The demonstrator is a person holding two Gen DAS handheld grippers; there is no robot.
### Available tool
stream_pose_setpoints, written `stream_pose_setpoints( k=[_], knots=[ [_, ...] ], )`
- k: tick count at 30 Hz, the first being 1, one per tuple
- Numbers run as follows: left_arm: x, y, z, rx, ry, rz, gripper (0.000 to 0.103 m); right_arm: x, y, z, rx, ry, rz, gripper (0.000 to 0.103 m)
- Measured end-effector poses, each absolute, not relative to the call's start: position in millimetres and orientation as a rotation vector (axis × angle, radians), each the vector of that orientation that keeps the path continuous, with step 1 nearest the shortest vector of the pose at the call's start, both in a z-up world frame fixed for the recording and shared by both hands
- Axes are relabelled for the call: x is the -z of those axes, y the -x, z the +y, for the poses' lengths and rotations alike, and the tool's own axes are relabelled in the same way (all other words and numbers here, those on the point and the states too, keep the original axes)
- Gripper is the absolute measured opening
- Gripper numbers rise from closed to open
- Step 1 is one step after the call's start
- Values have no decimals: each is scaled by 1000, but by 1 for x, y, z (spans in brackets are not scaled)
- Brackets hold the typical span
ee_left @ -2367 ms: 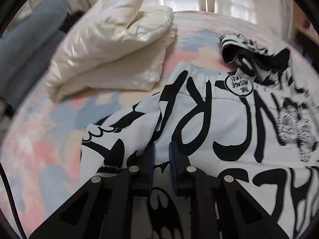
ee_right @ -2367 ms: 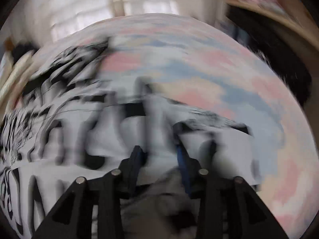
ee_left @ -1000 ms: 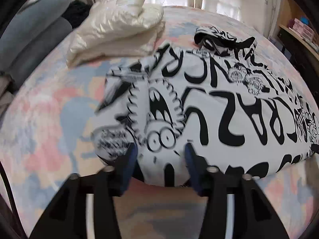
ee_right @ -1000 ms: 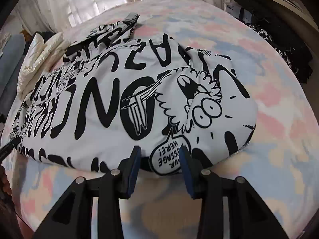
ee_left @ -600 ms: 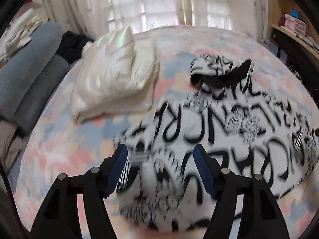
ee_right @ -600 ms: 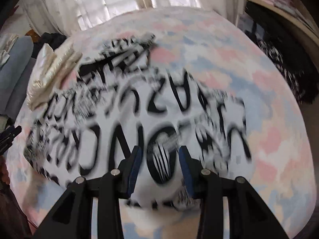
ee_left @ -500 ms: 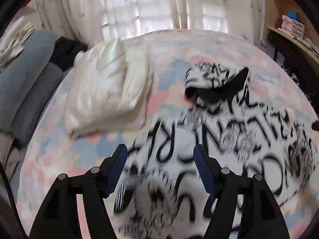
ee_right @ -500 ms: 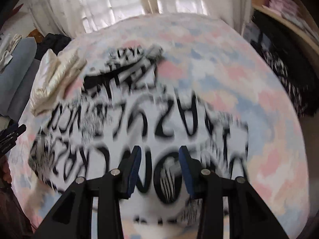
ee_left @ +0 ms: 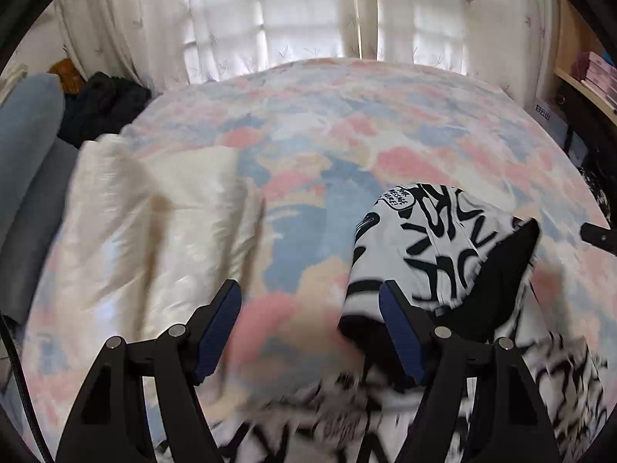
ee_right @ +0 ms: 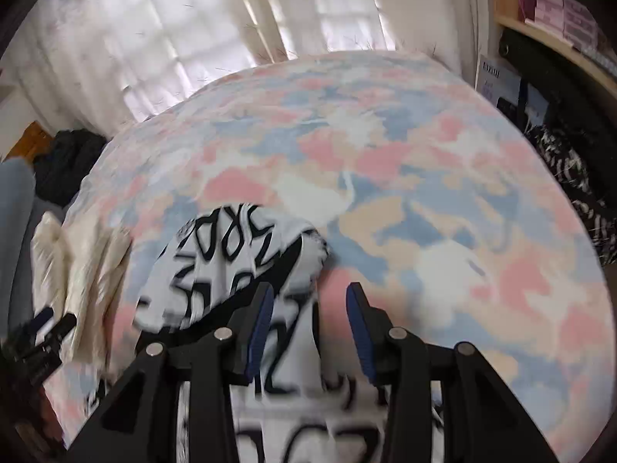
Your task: Fold large clothes
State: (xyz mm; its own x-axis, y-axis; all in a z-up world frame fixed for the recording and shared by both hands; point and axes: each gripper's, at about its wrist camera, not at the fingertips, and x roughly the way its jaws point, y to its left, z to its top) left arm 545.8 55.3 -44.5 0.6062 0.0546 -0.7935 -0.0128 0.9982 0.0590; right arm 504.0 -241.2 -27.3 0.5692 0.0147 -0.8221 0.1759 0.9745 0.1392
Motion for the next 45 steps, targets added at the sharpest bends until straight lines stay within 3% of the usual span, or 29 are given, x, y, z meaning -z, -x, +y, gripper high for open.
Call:
stream_pose_setpoints(
  k=[7,12,22,26,32,34,45],
  knots=[
    [103,-589,38,-41,-93,972,72,63,-568,-238,144,-201,939,39],
    [129,-594,29,-4,-119,1009,72,85,-591,-227,127,-139,1021,39],
    [154,-569,41,25,-140,1038,73,145,-531,-259,96,-56,1193,39],
    [161,-567,52,25,-96,1079,74,138,-518,-271,62,-123,1176,39],
    [131,-575,63,76,-38,1041,74,94,-521,-282,-17,-237,1092,40],
    [122,-582,66,87,0,1024,74,87,-531,-283,-25,-262,1074,44],
    [157,-634,52,112,61,1127,76,132,-601,-276,-46,-383,1176,45]
  ],
)
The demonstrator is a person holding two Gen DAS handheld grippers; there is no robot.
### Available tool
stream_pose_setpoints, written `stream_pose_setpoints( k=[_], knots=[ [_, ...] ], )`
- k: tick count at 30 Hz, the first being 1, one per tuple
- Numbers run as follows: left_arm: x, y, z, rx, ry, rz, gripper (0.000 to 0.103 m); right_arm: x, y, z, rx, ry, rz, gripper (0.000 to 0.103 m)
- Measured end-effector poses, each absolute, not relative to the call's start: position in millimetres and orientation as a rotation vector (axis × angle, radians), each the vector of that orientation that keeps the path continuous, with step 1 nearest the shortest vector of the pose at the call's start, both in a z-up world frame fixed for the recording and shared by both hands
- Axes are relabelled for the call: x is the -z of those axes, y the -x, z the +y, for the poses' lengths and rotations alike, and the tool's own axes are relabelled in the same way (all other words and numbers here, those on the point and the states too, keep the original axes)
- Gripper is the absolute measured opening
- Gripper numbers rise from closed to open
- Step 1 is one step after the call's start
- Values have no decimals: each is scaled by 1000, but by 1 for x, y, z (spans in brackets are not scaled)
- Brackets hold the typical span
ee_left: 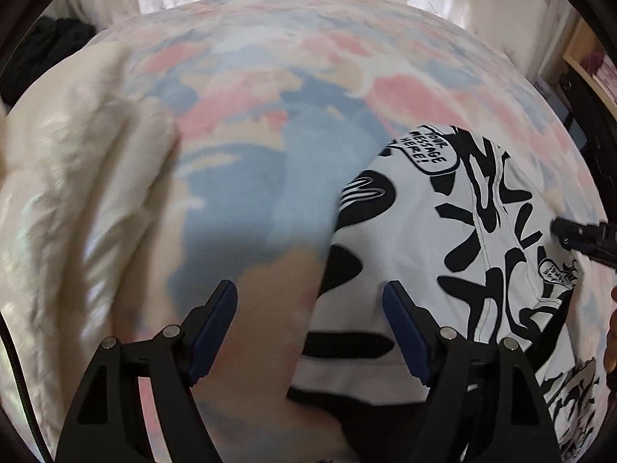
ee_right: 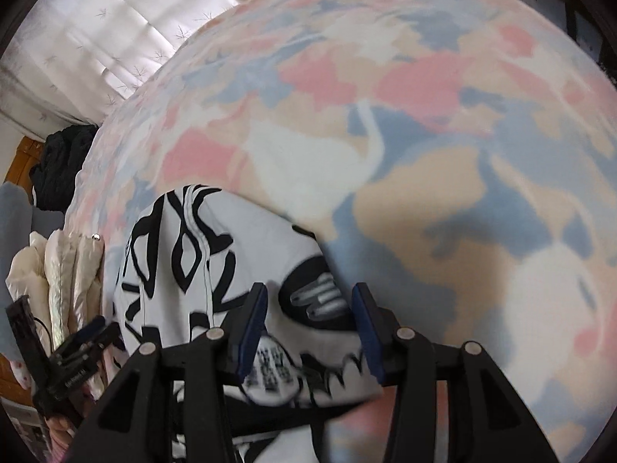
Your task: Fold large clothes
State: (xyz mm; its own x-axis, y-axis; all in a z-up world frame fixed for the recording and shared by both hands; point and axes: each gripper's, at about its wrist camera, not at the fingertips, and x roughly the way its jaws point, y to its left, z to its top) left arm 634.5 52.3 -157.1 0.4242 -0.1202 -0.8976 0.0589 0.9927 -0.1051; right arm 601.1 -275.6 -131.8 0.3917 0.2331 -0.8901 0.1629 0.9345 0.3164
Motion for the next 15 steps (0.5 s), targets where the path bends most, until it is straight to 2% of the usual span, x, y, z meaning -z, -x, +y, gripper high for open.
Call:
stream_pose_setpoints(
  k=[6,7,8,9,10,11,12,15],
  knots=[
    [167,-647,41,144,47,1136,76,146,-613,-270,-51,-356,1183,47],
    [168,-648,40,149,47,1138,71,145,-612,-267,-61,-342,1168,44],
    [167,-647,39,175,55,1135,49,144,-611,-264,-64,-319,1156,41],
    [165,-646,37,214,68,1134,32,142,-609,-260,-73,-292,1148,26],
    [163,-645,34,243,71,1129,8,138,-605,-256,-86,-260,1134,15],
    [158,-640,29,232,36,1107,7,135,-602,-253,-90,-237,1118,14],
    [153,-634,25,224,2,1076,7,127,-594,-248,-101,-204,1081,8],
    [137,-617,19,236,-46,1004,4,107,-573,-242,-135,-157,997,6]
  ],
)
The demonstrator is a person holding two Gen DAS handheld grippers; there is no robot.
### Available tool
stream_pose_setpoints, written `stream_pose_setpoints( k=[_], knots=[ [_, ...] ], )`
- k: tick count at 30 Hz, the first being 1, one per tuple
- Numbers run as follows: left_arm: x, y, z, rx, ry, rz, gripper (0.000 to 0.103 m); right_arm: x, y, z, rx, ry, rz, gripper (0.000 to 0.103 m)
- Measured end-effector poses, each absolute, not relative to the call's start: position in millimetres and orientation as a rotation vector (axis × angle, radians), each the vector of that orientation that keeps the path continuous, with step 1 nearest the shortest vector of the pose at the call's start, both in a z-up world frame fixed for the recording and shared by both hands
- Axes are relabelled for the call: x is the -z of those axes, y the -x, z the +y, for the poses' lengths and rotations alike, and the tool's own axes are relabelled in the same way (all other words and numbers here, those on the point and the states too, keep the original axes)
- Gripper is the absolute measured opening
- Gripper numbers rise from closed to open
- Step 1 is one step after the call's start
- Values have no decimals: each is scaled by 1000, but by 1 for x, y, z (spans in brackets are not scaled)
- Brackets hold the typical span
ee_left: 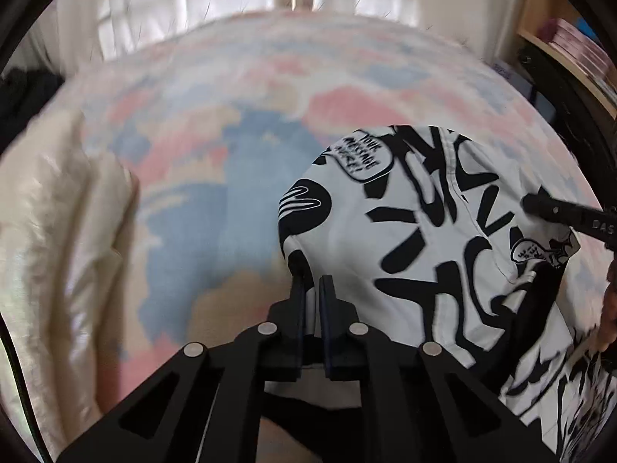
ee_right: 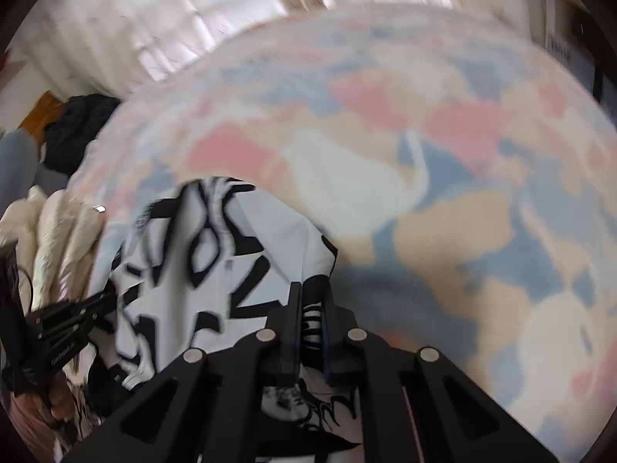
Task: Fold large clothes
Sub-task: 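Fold the held jacket bundle over with both tools toward the hood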
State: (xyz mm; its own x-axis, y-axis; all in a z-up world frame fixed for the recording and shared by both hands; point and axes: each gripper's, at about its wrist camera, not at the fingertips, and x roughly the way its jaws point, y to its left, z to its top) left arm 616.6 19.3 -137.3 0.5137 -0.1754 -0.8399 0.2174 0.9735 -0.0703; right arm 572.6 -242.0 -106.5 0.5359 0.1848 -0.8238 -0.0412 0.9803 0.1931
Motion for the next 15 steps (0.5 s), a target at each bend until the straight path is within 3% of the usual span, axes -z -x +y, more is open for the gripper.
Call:
stream_pose_setpoints(
  k=[8,15],
  knots=[
    [85,-547,44,244,-4,822,3,37,-463,-215,-246,29,726,5],
    [78,-488,71,275,52,826,3,14,-362,-175,-304,286,573,5]
  ],
)
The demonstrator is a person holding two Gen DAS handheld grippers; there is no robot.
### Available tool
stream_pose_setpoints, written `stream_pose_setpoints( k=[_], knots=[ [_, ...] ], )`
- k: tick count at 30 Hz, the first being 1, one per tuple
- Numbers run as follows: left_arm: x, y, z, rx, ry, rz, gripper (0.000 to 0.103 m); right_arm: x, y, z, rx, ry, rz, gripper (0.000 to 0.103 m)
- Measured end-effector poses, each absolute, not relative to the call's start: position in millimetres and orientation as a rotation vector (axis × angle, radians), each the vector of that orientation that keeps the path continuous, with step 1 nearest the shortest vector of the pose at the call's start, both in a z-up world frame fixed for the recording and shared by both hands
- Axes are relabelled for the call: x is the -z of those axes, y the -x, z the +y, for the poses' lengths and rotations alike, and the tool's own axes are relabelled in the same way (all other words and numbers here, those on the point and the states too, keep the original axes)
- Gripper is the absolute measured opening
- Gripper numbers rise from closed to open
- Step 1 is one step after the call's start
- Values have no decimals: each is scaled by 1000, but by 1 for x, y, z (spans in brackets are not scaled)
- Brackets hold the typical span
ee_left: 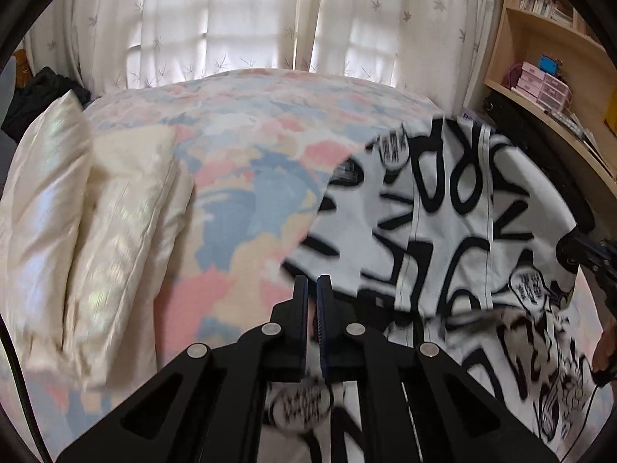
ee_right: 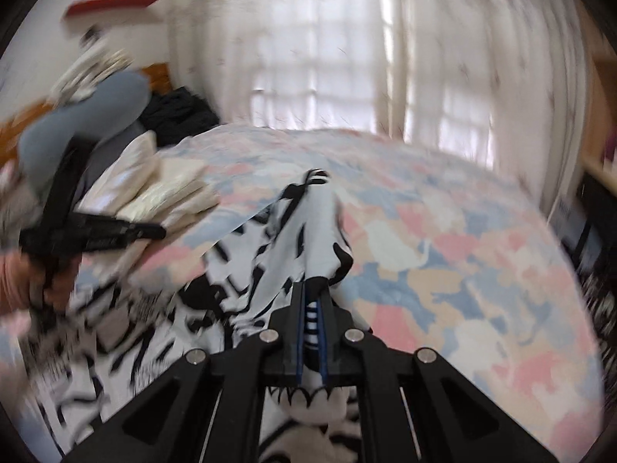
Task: Fold large clothes
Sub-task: 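Fold the held jacket bundle over with both tools toward the hood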
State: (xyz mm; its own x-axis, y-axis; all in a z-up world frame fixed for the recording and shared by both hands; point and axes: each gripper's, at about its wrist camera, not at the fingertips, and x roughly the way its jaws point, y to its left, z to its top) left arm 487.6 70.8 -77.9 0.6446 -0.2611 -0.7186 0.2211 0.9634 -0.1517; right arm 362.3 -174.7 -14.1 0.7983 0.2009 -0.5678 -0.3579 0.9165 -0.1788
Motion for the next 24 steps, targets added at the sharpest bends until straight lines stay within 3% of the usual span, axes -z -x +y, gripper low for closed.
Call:
stream_pose_setpoints(
  k=[7,13,15,17,21,23,24],
  knots=[
    [86,-449,79,296,46,859,3,27,-291,-130,-348,579,521,0],
    [87,-440,78,296,-1,894,6,37,-297,-147,-323,407,647,0],
    [86,-448,75,300,-1,906,13,33,-317,-160,-293,310,688,0],
    [85,-457,71,300,-7,902,27,30,-336,-171,-262,239,714,0],
    [84,-489,58,287,-57,907,38,27,-392,-196,-209,90,787,4],
    [84,-508,51,269,-70,912,60,30,-419,-208,-172,34,826,17],
    [85,-519,48,258,-74,911,64,33,-434,-214,-154,8,848,35]
  ],
)
